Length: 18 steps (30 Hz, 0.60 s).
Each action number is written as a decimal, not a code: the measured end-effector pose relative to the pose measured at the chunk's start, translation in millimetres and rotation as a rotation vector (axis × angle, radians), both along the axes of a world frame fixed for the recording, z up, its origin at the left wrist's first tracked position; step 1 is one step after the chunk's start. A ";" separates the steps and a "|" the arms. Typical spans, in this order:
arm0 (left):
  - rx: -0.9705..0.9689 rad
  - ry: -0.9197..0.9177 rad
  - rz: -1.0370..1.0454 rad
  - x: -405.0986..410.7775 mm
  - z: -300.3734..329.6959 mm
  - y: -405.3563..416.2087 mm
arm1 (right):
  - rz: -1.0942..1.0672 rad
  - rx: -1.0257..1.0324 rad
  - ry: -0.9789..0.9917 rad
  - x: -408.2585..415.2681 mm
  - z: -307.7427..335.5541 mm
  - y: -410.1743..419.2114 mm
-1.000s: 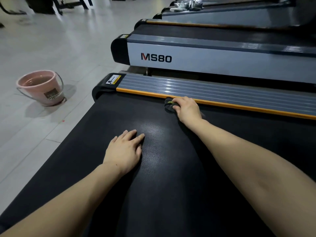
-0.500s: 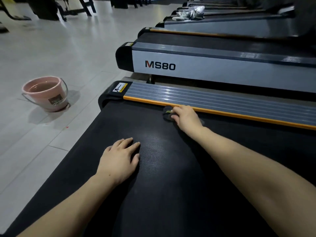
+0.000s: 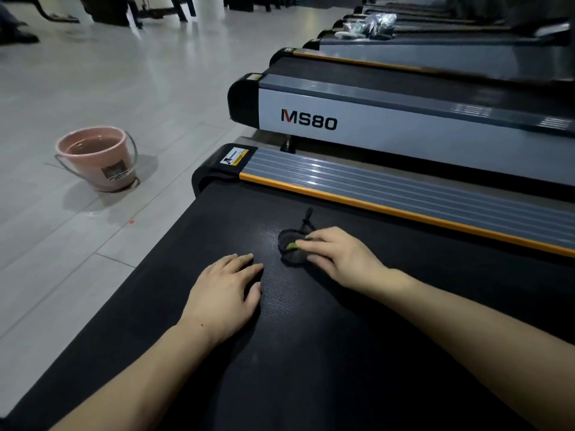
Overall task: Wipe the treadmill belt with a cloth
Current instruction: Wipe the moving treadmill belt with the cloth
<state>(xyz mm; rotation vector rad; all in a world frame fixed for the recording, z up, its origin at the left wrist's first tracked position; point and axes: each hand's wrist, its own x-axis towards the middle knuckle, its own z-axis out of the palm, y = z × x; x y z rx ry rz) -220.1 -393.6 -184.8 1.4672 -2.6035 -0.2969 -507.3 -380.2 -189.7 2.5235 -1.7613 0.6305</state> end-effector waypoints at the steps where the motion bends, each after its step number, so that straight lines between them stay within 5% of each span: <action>1: 0.007 0.000 0.005 -0.5 0.1 0.8 | -0.046 -0.032 -0.005 -1.0 -1.5 -22.1; 6: 0.011 0.026 0.027 7.5 3.7 7.7 | -0.457 -0.005 -0.113 8.4 7.4 -79.8; 14: -0.024 0.011 0.107 23.5 -2.3 7.7 | 0.052 -0.051 -0.084 55.4 -4.5 -8.9; 18: -0.035 0.019 0.122 29.2 -3.0 13.4 | -0.268 -0.076 -0.073 23.9 5.0 -90.1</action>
